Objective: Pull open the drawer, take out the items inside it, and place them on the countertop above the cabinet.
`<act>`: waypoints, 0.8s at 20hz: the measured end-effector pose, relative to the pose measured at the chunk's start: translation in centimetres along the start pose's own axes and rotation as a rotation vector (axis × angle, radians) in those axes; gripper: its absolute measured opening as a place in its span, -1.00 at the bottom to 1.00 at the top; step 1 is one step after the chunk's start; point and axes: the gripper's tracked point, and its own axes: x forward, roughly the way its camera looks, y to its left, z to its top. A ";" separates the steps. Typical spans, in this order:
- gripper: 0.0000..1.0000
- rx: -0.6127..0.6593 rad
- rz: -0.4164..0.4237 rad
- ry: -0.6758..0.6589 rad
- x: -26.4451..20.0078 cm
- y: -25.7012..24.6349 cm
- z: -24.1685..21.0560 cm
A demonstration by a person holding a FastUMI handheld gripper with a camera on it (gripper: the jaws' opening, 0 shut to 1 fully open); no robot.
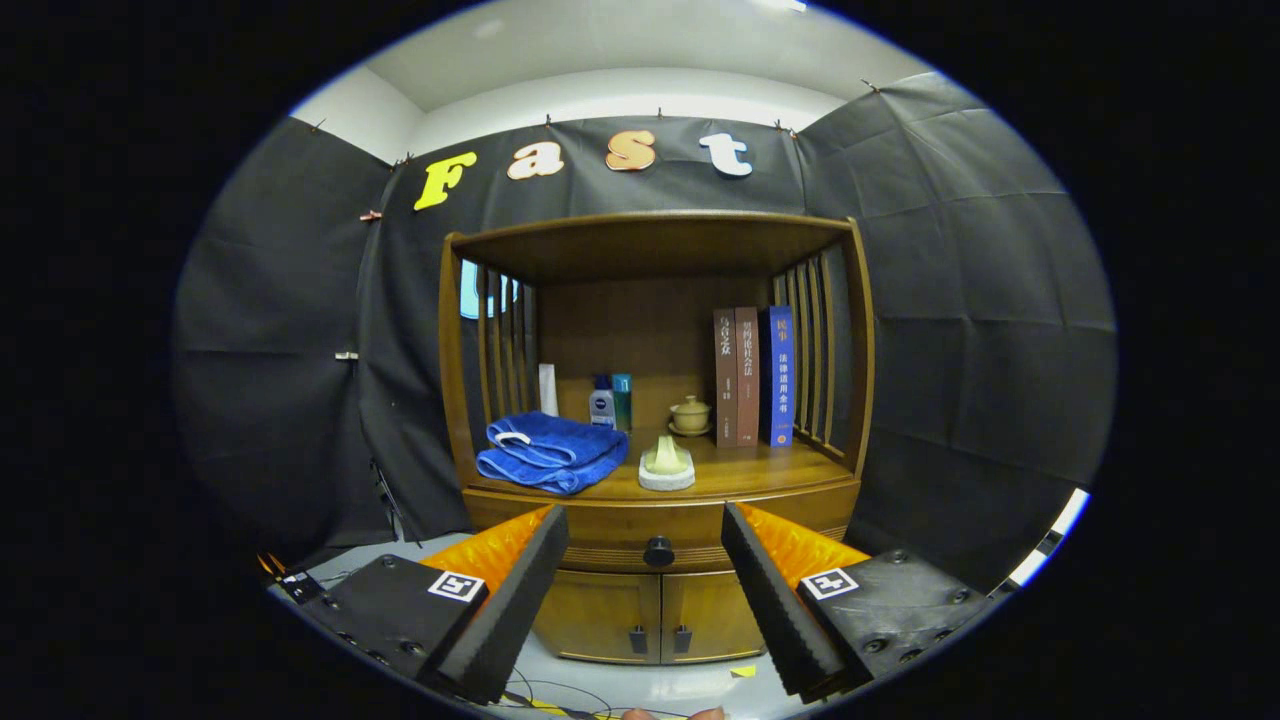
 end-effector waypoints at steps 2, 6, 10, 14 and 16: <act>0.98 -0.015 -0.001 -0.014 -1.4 0.1 1.5; 0.98 -0.055 -0.024 -0.050 -3.2 -0.1 4.2; 0.98 -0.045 0.003 -0.042 -4.1 1.0 4.8; 0.98 -0.034 0.004 -0.030 -3.8 1.2 4.2; 0.98 -0.031 0.010 -0.029 -3.7 1.3 4.3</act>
